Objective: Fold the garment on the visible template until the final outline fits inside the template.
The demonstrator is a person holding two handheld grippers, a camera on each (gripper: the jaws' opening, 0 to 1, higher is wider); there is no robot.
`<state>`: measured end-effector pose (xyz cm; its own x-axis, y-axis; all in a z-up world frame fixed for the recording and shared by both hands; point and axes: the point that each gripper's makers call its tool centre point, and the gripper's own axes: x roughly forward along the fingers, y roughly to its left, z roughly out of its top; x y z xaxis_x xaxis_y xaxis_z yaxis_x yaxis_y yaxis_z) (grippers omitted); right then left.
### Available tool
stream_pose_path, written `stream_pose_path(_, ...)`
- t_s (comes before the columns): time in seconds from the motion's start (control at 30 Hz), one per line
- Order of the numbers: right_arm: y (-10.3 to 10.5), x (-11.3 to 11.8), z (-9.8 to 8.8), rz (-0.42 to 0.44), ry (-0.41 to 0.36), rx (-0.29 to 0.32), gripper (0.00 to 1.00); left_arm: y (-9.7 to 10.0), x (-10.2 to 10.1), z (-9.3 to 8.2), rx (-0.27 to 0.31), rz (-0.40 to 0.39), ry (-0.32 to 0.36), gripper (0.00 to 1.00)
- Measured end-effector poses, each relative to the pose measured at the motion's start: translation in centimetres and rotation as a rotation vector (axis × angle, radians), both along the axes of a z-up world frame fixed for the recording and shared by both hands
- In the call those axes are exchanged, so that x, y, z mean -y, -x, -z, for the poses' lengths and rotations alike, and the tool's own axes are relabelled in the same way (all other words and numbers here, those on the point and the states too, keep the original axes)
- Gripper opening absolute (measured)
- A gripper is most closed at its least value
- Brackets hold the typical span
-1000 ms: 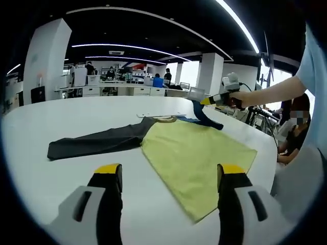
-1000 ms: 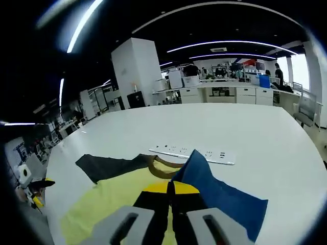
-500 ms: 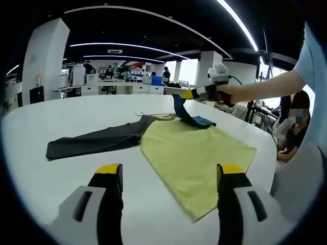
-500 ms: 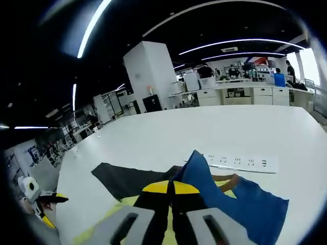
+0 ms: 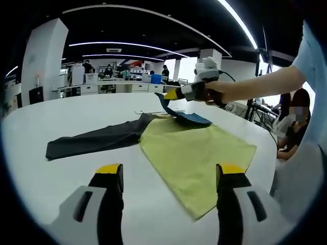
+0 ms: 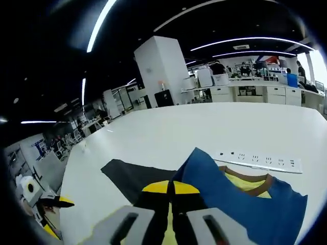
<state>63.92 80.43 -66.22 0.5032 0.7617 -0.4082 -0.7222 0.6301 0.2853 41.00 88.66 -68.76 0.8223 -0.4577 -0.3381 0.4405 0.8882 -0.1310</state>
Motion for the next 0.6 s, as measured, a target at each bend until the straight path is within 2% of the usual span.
stream_pose_path(0.37,0.0,-1.1,3.4,0.011,0.016,-0.077,0.0,-0.1,-0.2,0.0,0.001,-0.012,0.005,0.71)
stream_pose_path(0.6,0.4,-1.9,5.9,-0.028,0.091,-0.092,0.0,-0.1,-0.3,0.0,-0.001,-0.02,0.007,0.71)
